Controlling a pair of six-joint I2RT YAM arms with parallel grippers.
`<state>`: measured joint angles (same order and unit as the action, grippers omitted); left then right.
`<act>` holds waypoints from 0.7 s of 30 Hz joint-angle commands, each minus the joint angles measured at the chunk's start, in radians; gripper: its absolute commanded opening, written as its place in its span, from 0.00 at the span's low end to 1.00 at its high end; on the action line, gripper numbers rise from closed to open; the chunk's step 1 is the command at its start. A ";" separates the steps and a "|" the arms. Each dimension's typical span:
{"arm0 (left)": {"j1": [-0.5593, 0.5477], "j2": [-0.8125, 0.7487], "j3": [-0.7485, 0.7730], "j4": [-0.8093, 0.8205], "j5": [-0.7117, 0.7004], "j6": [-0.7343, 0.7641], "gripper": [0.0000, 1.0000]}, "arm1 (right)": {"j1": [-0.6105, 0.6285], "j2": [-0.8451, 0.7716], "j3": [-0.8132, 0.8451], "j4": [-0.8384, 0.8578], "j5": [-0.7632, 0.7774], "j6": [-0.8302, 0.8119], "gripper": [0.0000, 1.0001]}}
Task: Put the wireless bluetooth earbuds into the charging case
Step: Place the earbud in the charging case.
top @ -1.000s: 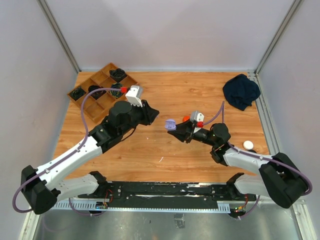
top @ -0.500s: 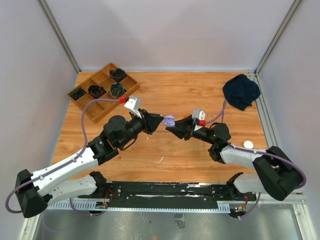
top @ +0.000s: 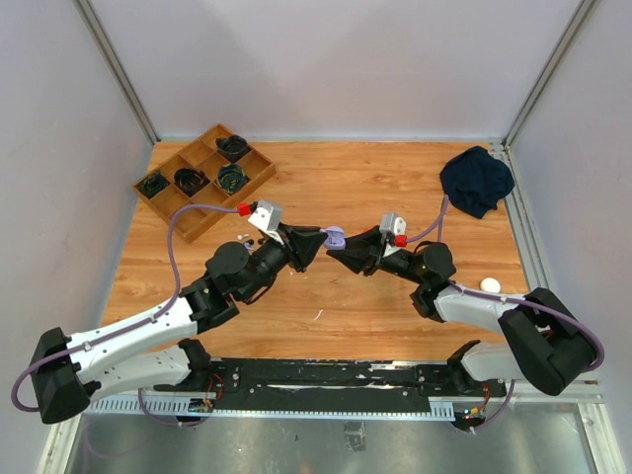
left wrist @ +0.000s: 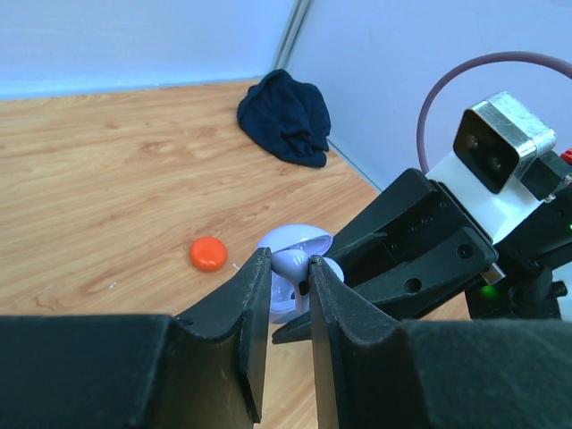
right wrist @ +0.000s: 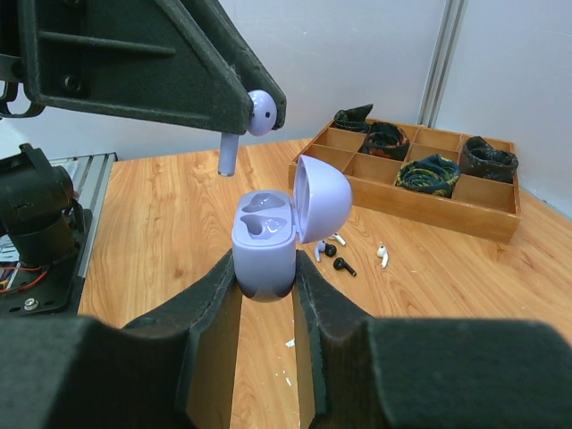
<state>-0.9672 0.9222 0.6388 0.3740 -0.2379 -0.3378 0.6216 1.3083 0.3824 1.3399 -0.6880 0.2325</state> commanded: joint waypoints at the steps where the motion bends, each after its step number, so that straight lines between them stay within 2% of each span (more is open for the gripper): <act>1: -0.019 0.003 -0.011 0.104 -0.044 0.060 0.27 | -0.020 0.002 0.027 0.048 0.003 0.007 0.16; 21: -0.042 0.076 -0.047 0.206 -0.040 0.118 0.27 | -0.020 -0.007 0.027 0.041 0.003 0.007 0.16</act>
<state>-0.9981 0.9844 0.6052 0.5243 -0.2649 -0.2436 0.6220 1.3079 0.3828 1.3392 -0.6876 0.2348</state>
